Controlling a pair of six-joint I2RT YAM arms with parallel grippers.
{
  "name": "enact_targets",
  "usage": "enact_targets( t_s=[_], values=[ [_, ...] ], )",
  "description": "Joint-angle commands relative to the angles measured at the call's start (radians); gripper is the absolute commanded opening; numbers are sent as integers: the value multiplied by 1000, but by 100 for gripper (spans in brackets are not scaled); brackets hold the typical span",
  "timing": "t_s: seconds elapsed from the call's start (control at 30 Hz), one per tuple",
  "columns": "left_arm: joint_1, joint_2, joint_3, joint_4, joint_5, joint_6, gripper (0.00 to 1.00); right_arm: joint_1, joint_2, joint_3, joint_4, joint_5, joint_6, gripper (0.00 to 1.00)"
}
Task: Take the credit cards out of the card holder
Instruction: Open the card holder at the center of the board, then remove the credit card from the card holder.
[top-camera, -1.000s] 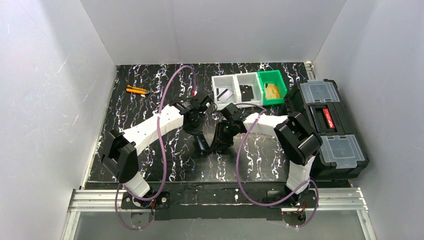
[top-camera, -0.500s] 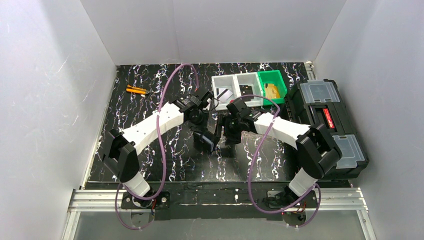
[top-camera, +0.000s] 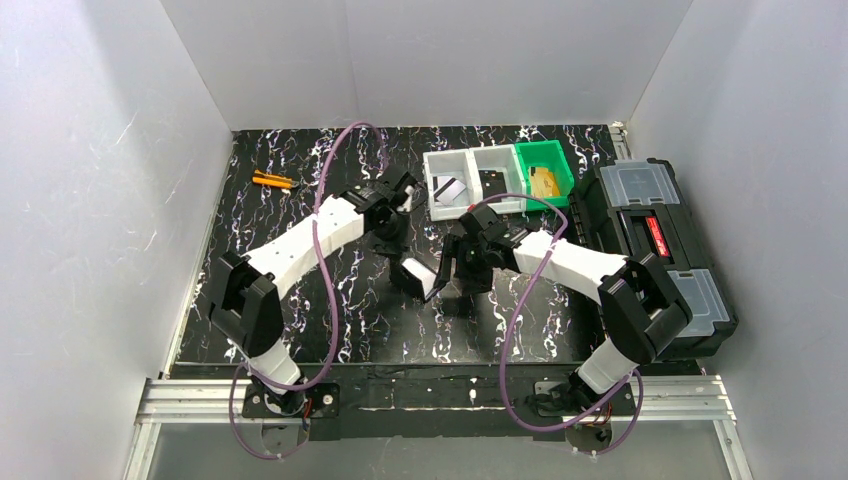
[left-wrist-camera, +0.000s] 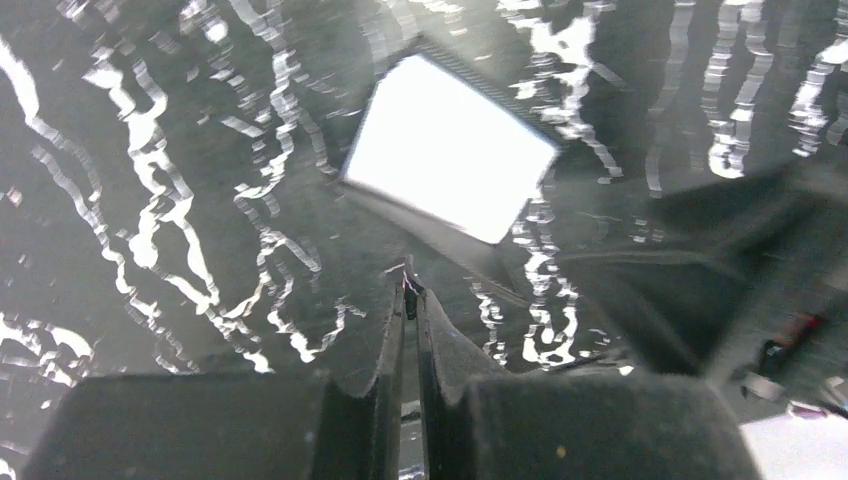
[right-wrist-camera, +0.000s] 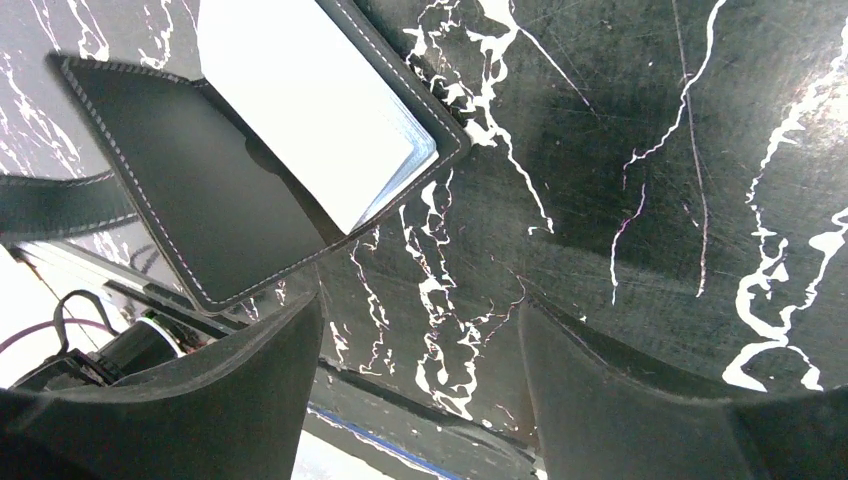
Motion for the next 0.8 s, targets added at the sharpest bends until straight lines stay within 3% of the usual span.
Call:
enact_targets(
  t_s=[0.0,0.3,0.43,0.77],
  values=[
    [106,-72,-111,-71,-59,-16,0,-4,-15,13,13,9,-14,79],
    [222,-45,-277,-25,-79,-31,0,-4,31,63,12,-14,-38,77],
    [230,17,-270,-6,-65,-33,0,-4,53,87,9,-25,-54,77],
    [235,216,-151,20,-52,-39,0,7,135,172,7,-52,-61,58]
  ],
)
